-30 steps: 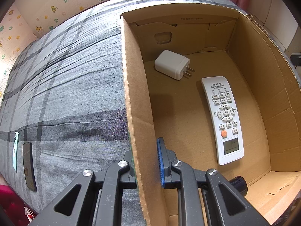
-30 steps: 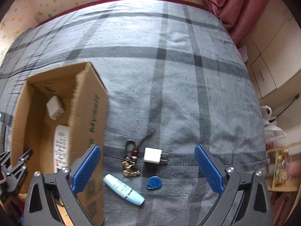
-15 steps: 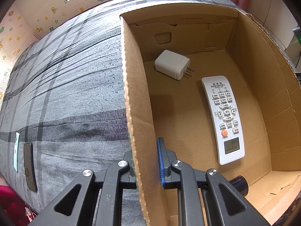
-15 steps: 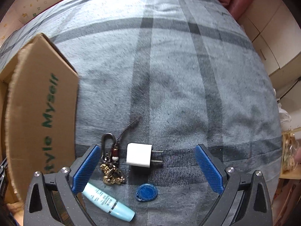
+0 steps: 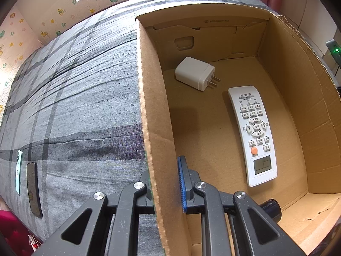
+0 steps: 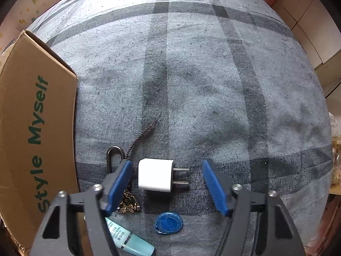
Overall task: Organize rigid objects
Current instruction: 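Close the right gripper around the small white plug adapter, then lift the small plug adapter with the right gripper and carry it over the box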
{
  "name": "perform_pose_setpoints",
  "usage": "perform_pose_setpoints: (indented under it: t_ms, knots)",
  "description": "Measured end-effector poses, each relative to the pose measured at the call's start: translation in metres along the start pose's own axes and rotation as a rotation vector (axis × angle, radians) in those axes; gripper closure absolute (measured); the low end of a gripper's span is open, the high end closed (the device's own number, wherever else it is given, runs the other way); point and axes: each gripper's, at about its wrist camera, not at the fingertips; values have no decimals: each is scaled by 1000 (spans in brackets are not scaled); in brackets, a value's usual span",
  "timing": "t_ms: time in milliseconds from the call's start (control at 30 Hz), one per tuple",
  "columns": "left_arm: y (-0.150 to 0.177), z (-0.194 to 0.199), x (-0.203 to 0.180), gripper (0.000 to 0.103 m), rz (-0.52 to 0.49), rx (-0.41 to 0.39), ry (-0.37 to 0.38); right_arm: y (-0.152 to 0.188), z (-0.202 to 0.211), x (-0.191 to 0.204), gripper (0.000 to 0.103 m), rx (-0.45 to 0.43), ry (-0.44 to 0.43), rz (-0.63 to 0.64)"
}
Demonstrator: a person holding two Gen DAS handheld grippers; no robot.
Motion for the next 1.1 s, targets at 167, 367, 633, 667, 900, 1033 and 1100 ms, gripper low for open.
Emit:
perform_pose_setpoints:
  t_ms: [167, 367, 633, 667, 900, 1033, 1100]
  knots:
    - [0, 0, 1, 87, 2, -1, 2, 0, -1, -2, 56, -1, -9, -13]
    - [0, 0, 1, 87, 3, -1, 3, -1, 6, -1, 56, -17, 7, 6]
    - [0, 0, 1, 87, -2, 0, -1, 3, 32, 5, 56, -44, 9, 28]
    - [0, 0, 1, 87, -2, 0, -2, 3, 35, 8, 56, -48, 11, 30]
    - [0, 0, 0, 87, -1, -1, 0, -2, 56, 17, 56, -68, 28, 50]
    - [0, 0, 0, 87, 0, 0, 2, 3, 68, 22, 56, -78, 36, 61]
    - [0, 0, 0, 87, -2, 0, 1, 4, 73, 22, 56, -83, 36, 73]
Point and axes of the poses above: each gripper's, at about its wrist camera, not at the fingertips, and z roughly against the way its jaws point, x to its left, y to its underside
